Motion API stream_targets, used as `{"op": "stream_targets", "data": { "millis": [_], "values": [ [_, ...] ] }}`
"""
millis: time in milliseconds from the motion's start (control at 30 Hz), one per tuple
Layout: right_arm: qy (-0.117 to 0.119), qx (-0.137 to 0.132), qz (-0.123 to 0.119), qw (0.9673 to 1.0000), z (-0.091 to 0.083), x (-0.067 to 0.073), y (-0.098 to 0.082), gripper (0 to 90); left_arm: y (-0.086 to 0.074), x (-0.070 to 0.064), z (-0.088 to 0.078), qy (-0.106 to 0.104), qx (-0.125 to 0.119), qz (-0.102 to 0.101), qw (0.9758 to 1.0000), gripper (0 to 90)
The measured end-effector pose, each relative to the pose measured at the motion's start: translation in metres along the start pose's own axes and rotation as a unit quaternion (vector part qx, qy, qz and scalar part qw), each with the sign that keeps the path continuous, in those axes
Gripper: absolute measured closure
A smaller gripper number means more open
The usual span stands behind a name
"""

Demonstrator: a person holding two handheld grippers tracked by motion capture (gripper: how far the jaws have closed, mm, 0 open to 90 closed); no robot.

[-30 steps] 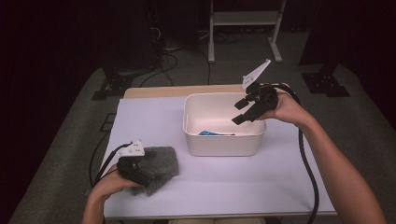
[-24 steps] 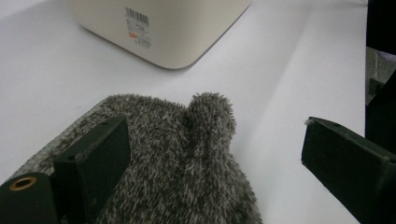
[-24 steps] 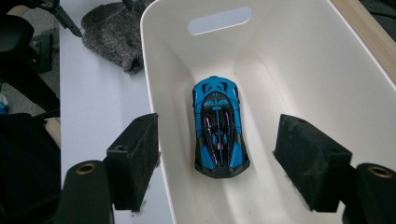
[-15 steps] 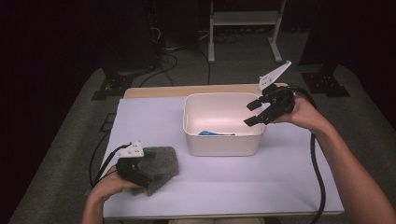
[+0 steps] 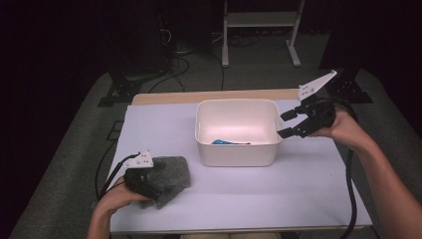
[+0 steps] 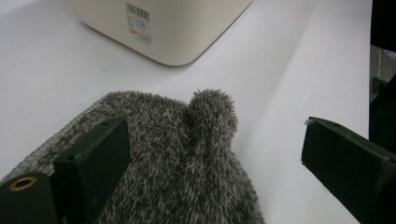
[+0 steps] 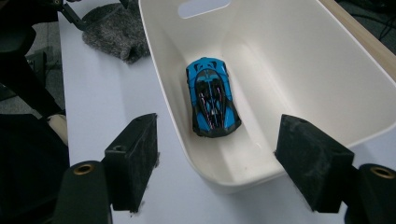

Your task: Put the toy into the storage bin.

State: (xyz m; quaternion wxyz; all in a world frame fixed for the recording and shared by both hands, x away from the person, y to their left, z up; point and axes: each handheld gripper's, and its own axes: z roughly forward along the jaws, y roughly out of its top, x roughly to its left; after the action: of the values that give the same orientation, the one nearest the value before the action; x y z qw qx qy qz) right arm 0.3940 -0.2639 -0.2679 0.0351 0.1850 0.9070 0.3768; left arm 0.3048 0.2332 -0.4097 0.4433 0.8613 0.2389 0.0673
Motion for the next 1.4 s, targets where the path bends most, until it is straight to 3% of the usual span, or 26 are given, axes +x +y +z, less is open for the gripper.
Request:
{"op": "stream_targets", "data": {
  "millis": [300, 600, 1400],
  "values": [
    [-0.007, -0.007, 0.026, 0.9996, -0.010, -0.002, -0.030, 27.0, -0.001, 0.000, 0.002, 0.001, 0.001, -0.003, 1.0000, 7.7],
    [-0.007, -0.017, 0.043, 0.9989, -0.008, -0.006, -0.057, 25.6, -0.003, 0.001, 0.002, 0.002, 0.000, -0.005, 1.0000, 7.7],
    [0.007, -0.028, 0.088, 0.9957, 0.018, -0.010, -0.122, 21.2, -0.004, 0.002, 0.001, 0.011, 0.002, -0.001, 0.9999, 7.7]
  ]
}}
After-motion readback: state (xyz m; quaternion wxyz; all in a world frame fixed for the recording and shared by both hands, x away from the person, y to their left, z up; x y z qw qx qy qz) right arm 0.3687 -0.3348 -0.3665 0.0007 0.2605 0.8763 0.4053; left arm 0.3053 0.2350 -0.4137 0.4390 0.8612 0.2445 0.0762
